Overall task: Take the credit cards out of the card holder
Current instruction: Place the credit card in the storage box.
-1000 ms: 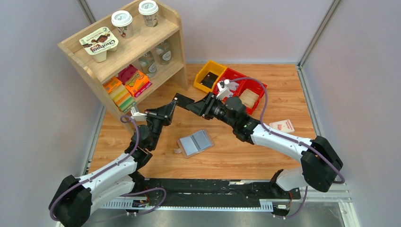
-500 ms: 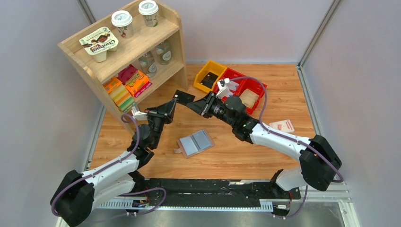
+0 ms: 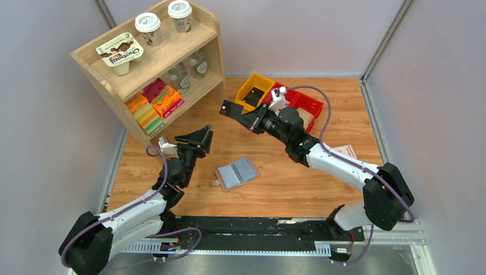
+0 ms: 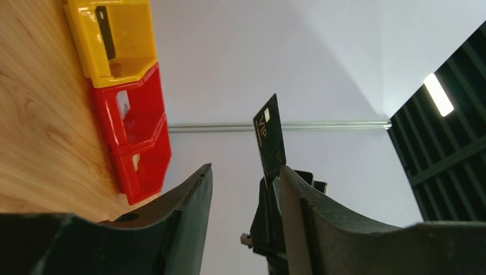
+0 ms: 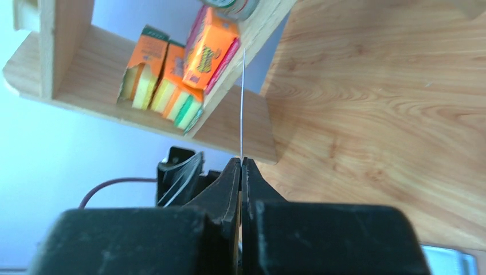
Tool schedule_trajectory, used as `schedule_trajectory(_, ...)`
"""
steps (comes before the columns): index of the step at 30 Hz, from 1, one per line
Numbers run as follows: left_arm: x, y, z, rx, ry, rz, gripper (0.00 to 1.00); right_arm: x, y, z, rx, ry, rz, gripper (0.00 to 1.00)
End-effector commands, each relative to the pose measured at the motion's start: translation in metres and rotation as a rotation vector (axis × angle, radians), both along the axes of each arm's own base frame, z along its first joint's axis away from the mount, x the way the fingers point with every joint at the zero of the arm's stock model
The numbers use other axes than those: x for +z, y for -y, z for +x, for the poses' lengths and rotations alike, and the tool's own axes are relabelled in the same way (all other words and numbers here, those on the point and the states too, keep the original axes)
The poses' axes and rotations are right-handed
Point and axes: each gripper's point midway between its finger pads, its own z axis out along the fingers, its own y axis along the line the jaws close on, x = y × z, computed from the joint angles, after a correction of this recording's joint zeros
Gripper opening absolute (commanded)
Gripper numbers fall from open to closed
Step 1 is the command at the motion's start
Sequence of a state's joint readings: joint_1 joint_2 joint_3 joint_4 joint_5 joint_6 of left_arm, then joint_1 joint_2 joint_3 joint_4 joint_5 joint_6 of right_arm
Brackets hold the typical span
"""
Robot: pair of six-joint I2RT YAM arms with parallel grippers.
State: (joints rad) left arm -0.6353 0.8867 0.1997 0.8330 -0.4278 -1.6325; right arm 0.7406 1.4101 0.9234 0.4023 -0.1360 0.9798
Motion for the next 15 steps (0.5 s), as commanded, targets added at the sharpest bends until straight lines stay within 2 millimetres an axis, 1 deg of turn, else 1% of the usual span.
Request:
schedule_trajectory(1, -0.002, -0.004, -0.012, -0.005, 0.019, 0.081, 0.57, -0.002, 0.019, 0.03, -0.06, 0.028, -0.081, 0.0)
schedule_trajectory(2, -0.014, -0.003, -0.015, -0.023, -0.019, 0.135, 0.59, -0.008, 0.024, 0.039, -0.078, 0.016, -0.102, 0.0)
schedule_trajectory(3, -0.021, -0.002, -0.017, -0.031, -0.036, 0.199, 0.61, -0.016, 0.032, 0.049, -0.106, 0.002, -0.135, 0.0)
schedule_trajectory(4, -0.029, -0.001, -0.022, -0.056, -0.067, 0.26, 0.62, -0.021, 0.038, 0.059, -0.133, -0.013, -0.165, 0.0)
schedule_trajectory(5, -0.03, 0.0, -0.023, -0.063, -0.061, 0.335, 0.62, -0.029, 0.046, 0.071, -0.167, -0.039, -0.207, 0.0)
schedule_trajectory(6, -0.041, 0.001, -0.029, -0.094, -0.1, 0.399, 0.62, -0.028, 0.054, 0.086, -0.199, -0.047, -0.232, 0.0)
schedule_trajectory(7, -0.042, 0.001, -0.03, -0.102, -0.091, 0.469, 0.62, -0.033, 0.057, 0.097, -0.221, -0.065, -0.263, 0.0)
schedule_trajectory(8, -0.054, 0.0, -0.037, -0.138, -0.119, 0.559, 0.63, -0.042, 0.063, 0.109, -0.246, -0.093, -0.3, 0.0)
schedule_trajectory(9, -0.051, 0.0, -0.039, -0.147, -0.116, 0.59, 0.63, -0.043, 0.066, 0.121, -0.266, -0.099, -0.316, 0.0)
schedule_trajectory(10, -0.063, -0.002, -0.045, -0.178, -0.142, 0.676, 0.63, -0.054, 0.069, 0.131, -0.28, -0.132, -0.348, 0.0)
schedule_trajectory(11, -0.063, -0.003, -0.048, -0.192, -0.149, 0.714, 0.64, -0.059, 0.071, 0.14, -0.295, -0.144, -0.366, 0.0)
schedule_trajectory(12, -0.074, -0.006, -0.053, -0.217, -0.175, 0.784, 0.65, -0.063, 0.072, 0.151, -0.311, -0.148, -0.381, 0.0)
schedule_trajectory(13, -0.07, -0.008, -0.055, -0.222, -0.171, 0.812, 0.66, -0.072, 0.073, 0.161, -0.325, -0.158, -0.401, 0.0)
schedule_trajectory(14, -0.079, -0.012, -0.058, -0.236, -0.198, 0.871, 0.67, -0.079, 0.071, 0.17, -0.328, -0.164, -0.418, 0.0)
schedule_trajectory(15, -0.08, -0.014, -0.061, -0.243, -0.217, 0.899, 0.68, -0.084, 0.074, 0.182, -0.363, -0.17, -0.441, 0.0)
